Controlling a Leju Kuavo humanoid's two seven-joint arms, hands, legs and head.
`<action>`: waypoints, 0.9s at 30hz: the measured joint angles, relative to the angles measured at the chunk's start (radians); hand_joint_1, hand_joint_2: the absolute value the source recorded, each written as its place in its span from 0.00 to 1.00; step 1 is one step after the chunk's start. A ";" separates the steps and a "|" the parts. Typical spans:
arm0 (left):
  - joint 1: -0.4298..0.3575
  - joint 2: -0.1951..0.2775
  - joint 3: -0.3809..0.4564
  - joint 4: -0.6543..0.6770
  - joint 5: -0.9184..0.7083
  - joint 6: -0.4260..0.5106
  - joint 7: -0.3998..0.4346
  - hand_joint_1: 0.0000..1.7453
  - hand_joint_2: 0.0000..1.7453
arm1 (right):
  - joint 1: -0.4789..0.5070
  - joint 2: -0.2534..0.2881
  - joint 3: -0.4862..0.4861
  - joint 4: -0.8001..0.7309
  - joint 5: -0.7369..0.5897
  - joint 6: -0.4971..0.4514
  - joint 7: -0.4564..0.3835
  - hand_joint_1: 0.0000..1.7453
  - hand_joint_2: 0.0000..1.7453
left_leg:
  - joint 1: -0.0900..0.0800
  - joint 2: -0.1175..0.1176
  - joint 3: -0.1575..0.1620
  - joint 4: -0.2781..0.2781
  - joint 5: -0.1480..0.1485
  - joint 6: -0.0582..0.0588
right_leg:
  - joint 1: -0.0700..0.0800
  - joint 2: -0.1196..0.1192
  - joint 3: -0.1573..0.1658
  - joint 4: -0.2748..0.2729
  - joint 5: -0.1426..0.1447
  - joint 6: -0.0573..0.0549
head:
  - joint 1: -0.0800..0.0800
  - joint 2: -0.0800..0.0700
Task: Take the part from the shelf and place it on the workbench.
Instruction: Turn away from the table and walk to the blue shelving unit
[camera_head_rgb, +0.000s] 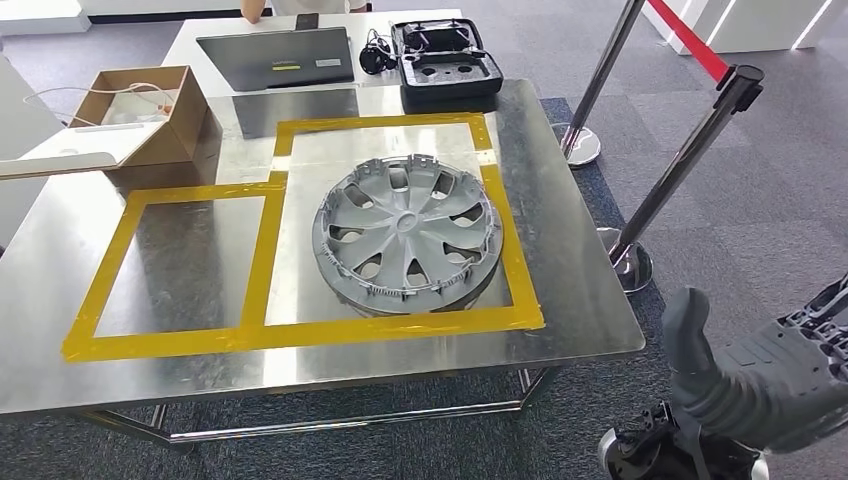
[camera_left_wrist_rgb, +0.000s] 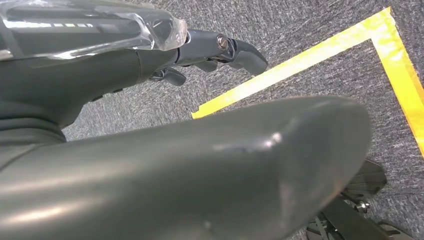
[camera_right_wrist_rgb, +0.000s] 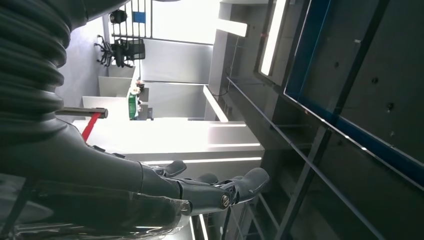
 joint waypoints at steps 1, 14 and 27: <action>-0.001 0.000 0.000 0.000 0.000 -0.001 0.001 0.00 0.00 | -0.002 0.000 -0.002 0.000 -0.001 0.000 0.000 0.00 1.00 | 0.000 0.000 0.000 0.000 0.000 0.000 | 0.000 0.000 0.000 0.000 0.000 0.000 | 0.000 0.000; -0.009 -0.002 0.000 0.000 0.002 -0.016 0.004 0.00 0.00 | -0.006 -0.002 -0.021 0.000 -0.001 0.000 0.000 0.00 1.00 | 0.001 0.000 0.000 0.000 0.000 0.000 | 0.002 0.000 0.000 0.000 0.000 0.000 | 0.000 0.000; -0.009 0.000 0.000 0.000 0.010 -0.018 -0.014 0.00 0.00 | -0.006 -0.002 -0.022 0.000 -0.002 0.000 0.000 0.00 1.00 | -0.004 -0.001 -0.001 0.004 -0.004 0.009 | -0.004 0.000 0.001 -0.002 0.003 0.008 | 0.000 0.000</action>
